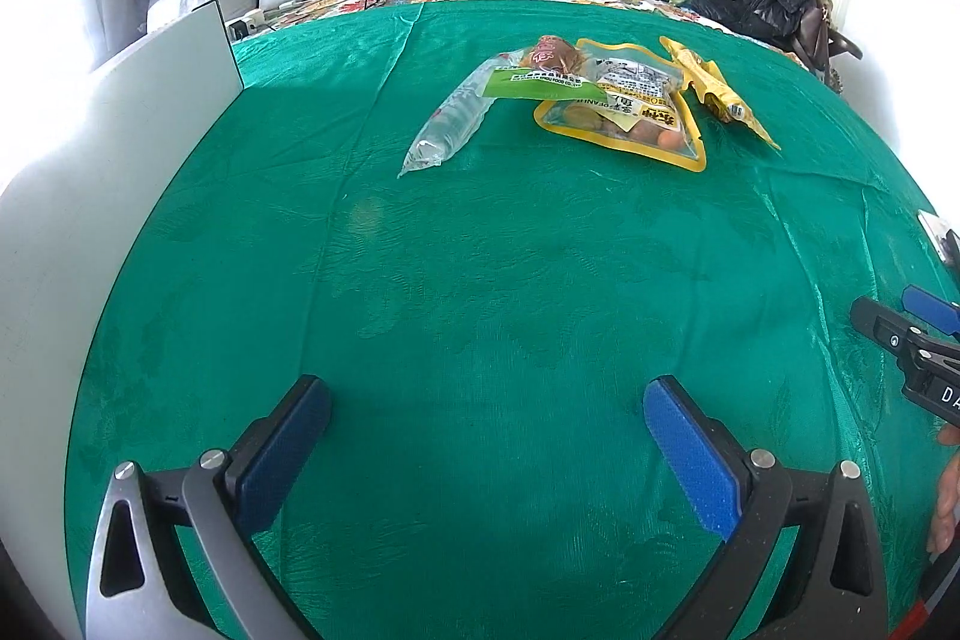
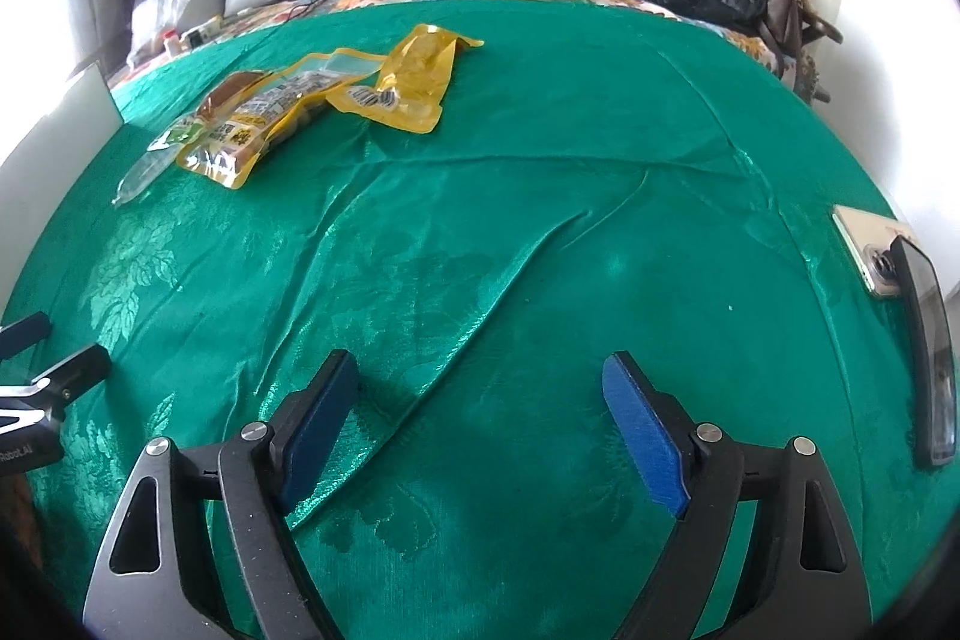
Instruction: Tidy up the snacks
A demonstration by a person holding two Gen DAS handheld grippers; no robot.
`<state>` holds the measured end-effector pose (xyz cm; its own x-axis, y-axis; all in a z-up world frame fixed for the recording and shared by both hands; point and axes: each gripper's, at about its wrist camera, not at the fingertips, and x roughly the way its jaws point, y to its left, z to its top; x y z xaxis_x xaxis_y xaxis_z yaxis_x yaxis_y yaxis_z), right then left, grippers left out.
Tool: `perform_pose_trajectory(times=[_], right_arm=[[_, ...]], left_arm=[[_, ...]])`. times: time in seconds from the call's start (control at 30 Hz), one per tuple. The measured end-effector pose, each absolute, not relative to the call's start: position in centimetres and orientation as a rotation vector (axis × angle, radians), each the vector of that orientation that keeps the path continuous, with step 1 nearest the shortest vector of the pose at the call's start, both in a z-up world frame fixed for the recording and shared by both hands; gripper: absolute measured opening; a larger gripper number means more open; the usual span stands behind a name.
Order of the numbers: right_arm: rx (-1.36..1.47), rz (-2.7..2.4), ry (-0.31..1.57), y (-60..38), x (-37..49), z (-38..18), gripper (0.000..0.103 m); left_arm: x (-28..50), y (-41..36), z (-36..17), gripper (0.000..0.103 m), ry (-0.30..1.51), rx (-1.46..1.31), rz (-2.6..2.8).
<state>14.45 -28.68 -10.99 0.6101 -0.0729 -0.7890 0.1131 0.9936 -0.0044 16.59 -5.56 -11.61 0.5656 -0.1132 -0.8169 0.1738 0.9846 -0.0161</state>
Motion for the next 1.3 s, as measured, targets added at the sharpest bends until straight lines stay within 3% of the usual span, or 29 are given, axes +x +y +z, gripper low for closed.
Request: perform_pose_trajectory(times=[1.3], right_arm=[[0.043, -0.096, 0.916, -28.52, 14.72, -11.03, 0.095]], left_arm=[[16.59, -5.52, -11.63, 0.103, 0.953, 0.068, -0.167]])
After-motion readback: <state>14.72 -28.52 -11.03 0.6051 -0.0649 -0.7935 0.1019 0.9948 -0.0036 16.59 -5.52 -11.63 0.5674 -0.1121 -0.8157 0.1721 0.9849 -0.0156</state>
